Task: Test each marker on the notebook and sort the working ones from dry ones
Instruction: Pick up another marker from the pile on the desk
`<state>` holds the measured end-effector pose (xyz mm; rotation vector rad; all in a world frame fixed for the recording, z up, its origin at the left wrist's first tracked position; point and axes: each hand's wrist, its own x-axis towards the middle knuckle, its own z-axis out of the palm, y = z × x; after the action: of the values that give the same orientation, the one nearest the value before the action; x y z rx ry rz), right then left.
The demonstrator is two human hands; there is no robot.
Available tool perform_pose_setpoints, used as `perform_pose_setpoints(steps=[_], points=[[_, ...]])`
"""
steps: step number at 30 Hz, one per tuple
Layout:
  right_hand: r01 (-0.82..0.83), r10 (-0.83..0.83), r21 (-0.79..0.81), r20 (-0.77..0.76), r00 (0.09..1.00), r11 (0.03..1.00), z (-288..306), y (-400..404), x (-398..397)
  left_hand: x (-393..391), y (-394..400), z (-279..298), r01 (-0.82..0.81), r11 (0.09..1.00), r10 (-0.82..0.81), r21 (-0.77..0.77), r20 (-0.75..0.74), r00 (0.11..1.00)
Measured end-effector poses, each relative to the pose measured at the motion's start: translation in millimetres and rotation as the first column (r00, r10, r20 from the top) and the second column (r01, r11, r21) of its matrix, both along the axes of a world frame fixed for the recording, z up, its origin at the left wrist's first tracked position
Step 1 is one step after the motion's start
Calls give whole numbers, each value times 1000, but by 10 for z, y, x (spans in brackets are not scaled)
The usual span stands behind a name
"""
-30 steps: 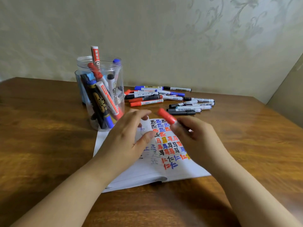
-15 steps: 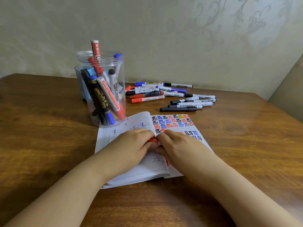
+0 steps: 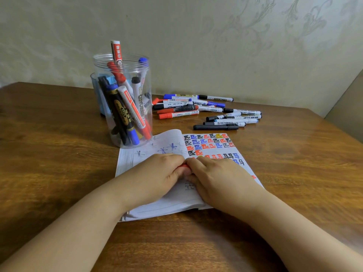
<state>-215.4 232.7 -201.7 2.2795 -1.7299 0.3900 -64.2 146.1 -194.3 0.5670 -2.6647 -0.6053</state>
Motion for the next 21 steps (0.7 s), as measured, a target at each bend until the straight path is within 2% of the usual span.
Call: perform_pose_setpoints(steps=[9, 14, 21], points=[[48, -49, 25, 62, 997, 999, 39, 34, 16, -7, 9, 4, -1, 1000, 1, 2, -20, 1000], [86, -91, -97, -48, 995, 992, 36, 34, 64, -4, 1, 0, -16, 999, 16, -37, -2, 1000], [71, -69, 40, -46, 997, 997, 26, 49, 49, 1, -19, -6, 2, 1000, -2, 9, 49, 999]])
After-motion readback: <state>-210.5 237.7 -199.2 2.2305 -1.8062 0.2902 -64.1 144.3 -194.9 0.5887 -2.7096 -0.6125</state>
